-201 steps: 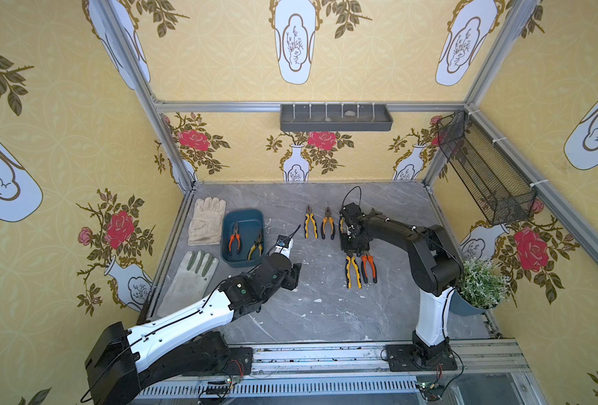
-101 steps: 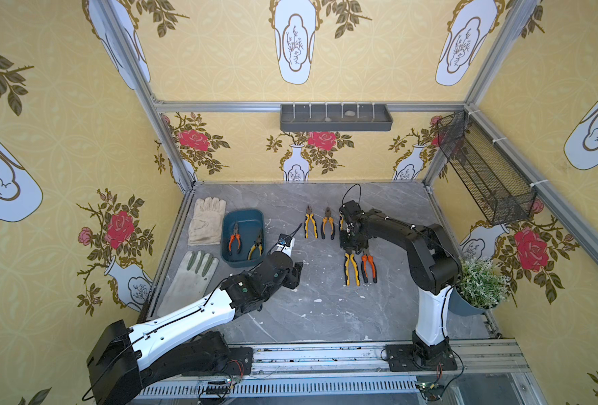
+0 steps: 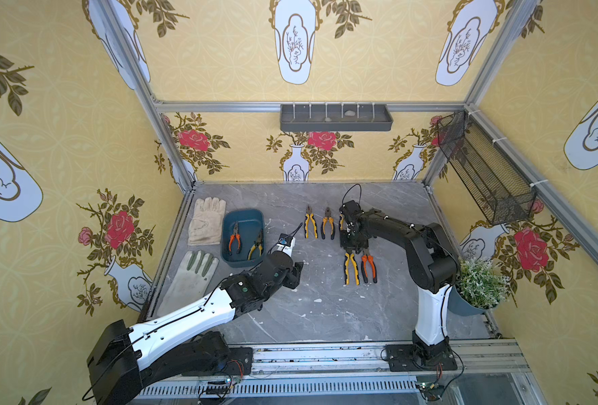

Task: Take the pliers out of the storage box
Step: Place the pliers at the center of the board.

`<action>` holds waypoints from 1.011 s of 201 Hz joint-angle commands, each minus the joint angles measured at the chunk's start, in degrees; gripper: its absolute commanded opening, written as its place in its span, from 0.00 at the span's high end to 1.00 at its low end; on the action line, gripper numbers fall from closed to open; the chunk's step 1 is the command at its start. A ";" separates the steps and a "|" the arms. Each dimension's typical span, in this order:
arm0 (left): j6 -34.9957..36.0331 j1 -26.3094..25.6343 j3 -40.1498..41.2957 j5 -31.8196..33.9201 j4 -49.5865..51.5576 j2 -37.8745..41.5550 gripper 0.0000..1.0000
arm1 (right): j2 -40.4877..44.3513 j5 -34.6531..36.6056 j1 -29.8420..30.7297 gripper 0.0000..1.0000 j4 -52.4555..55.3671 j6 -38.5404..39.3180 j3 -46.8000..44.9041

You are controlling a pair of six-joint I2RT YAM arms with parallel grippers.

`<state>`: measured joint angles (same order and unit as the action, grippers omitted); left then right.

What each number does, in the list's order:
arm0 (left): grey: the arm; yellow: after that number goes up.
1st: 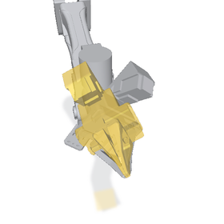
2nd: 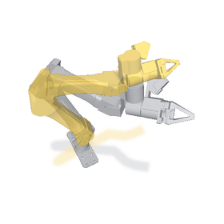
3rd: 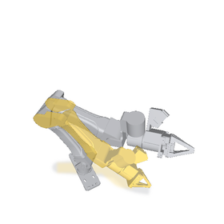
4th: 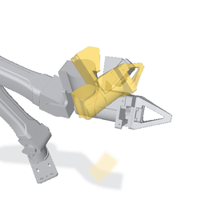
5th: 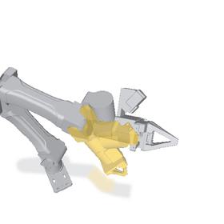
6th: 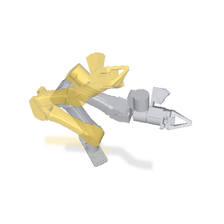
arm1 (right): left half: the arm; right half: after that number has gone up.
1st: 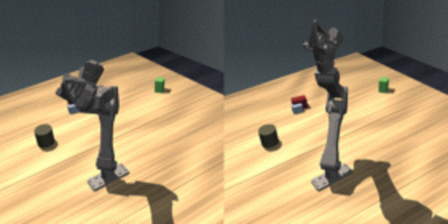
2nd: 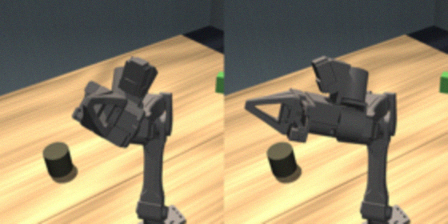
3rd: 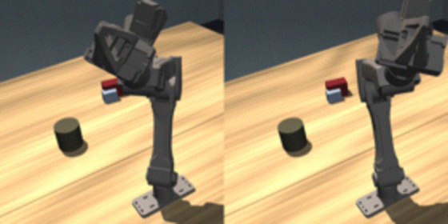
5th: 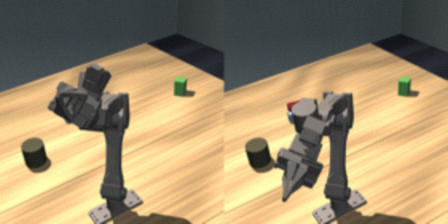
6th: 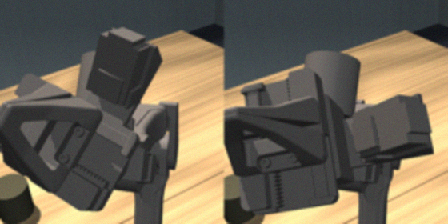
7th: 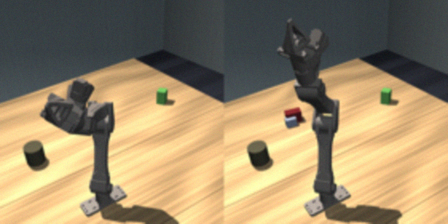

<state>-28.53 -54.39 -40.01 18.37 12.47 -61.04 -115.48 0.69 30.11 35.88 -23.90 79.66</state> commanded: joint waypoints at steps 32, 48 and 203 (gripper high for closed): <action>0.08 0.07 -0.16 0.07 -0.53 -0.09 0.40 | -0.51 0.94 -0.05 0.72 -0.25 0.54 0.80; 0.12 0.06 -0.16 0.00 -0.48 -0.32 0.40 | -0.62 0.90 -0.05 0.72 -0.19 0.61 0.97; -4.78 27.26 -14.25 -6.40 24.85 -8.58 0.37 | 11.77 2.40 2.14 0.51 3.09 -0.04 0.41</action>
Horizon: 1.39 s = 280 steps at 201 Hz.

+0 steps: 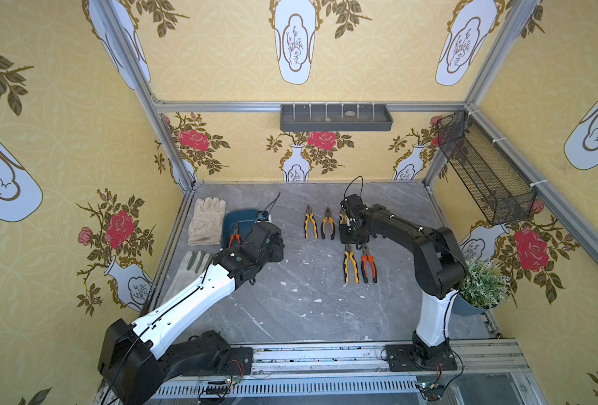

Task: Take the pliers out of the storage box
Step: Place the pliers at the center of the board, then pick up the pliers from the storage box.

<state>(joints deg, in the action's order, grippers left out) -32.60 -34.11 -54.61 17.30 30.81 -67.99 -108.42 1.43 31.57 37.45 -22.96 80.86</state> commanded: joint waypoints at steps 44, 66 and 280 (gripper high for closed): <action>0.98 15.63 0.56 -9.70 2.92 -12.18 0.30 | 12.31 1.22 1.68 0.50 2.48 -1.17 -2.71; 1.38 17.57 -0.29 -8.66 1.42 -17.43 0.31 | 13.78 0.23 1.83 0.50 2.08 -1.11 -3.75; 4.65 23.23 -11.69 -8.82 -4.91 -36.01 0.78 | 2.15 -7.89 -3.45 0.52 2.38 2.34 1.49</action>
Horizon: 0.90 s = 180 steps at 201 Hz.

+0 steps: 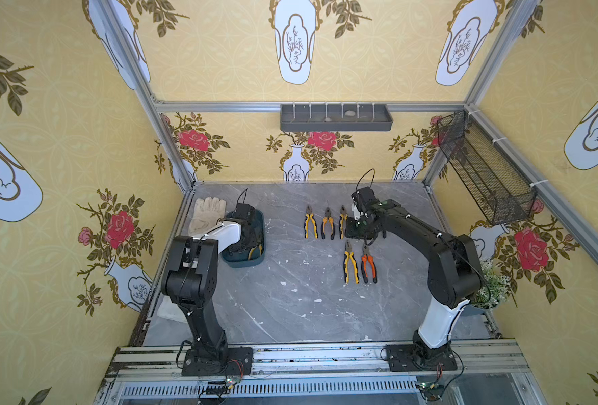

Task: Take the pliers out of the storage box
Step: Pick up the pliers from the storage box.

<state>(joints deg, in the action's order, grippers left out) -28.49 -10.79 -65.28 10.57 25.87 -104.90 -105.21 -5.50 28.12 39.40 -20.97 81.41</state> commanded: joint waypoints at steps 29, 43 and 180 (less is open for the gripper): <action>0.80 -0.03 -3.51 -4.41 0.94 2.24 0.99 | -1.93 -1.14 0.01 0.52 0.33 0.20 1.38; 1.20 -0.03 -5.27 -4.60 2.00 2.29 0.99 | -2.10 -1.08 -0.08 0.52 0.41 0.27 1.53; 0.08 4.80 -1.73 2.46 3.88 -1.18 0.50 | -2.58 -2.29 -0.96 0.52 -0.81 0.70 -0.13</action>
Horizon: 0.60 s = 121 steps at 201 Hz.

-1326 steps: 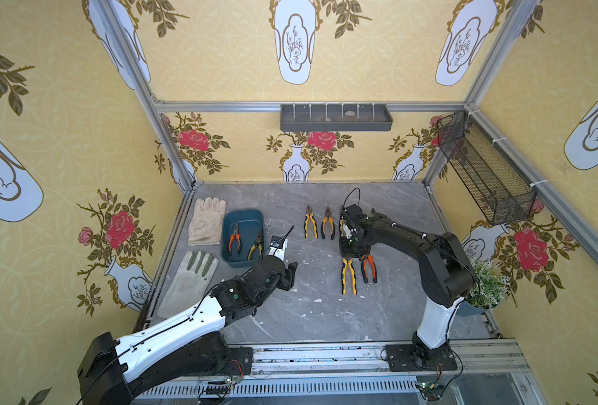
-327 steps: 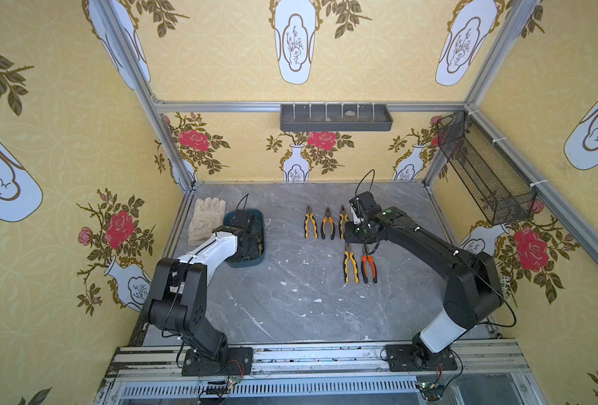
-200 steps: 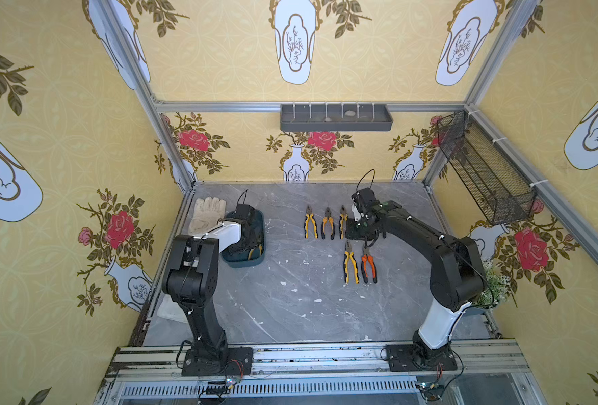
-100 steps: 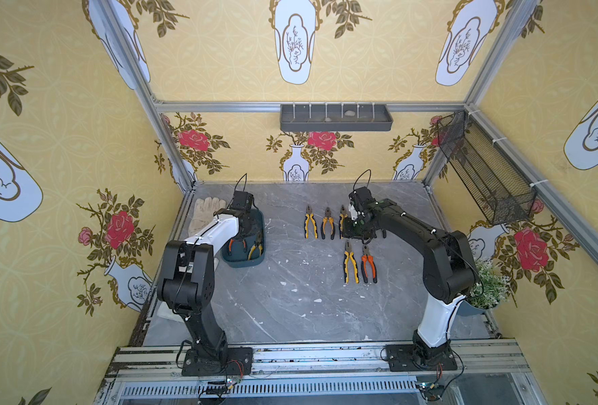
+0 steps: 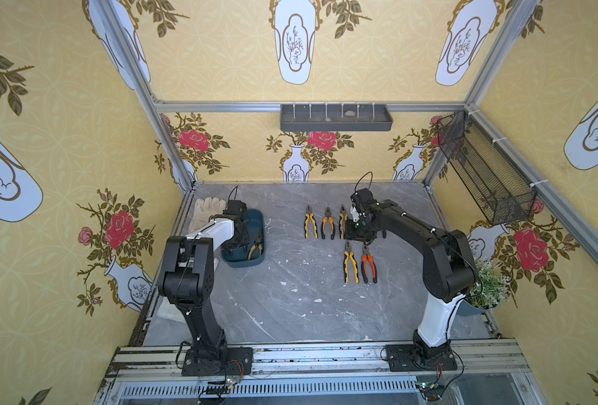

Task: Take the pliers out of the storage box
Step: Pick up the pliers from the storage box.

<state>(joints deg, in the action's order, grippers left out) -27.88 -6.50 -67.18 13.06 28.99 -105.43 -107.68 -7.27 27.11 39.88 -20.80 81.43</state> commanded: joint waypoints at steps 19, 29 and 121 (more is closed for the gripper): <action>-0.86 0.66 0.04 -1.44 0.23 -2.04 0.50 | 0.06 -0.49 0.04 0.52 -1.21 0.68 -0.07; -1.06 0.66 0.30 -2.16 -0.54 -2.49 0.51 | 0.10 -0.44 0.02 0.52 -1.21 0.67 -0.12; -0.59 0.79 -1.92 -6.43 3.50 -4.67 0.64 | 0.98 -0.50 -0.48 0.52 -1.23 0.50 -0.72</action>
<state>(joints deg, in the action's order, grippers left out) -28.73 -5.78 -69.06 8.80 29.45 -109.10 -107.50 -7.35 26.68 38.94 -20.75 80.77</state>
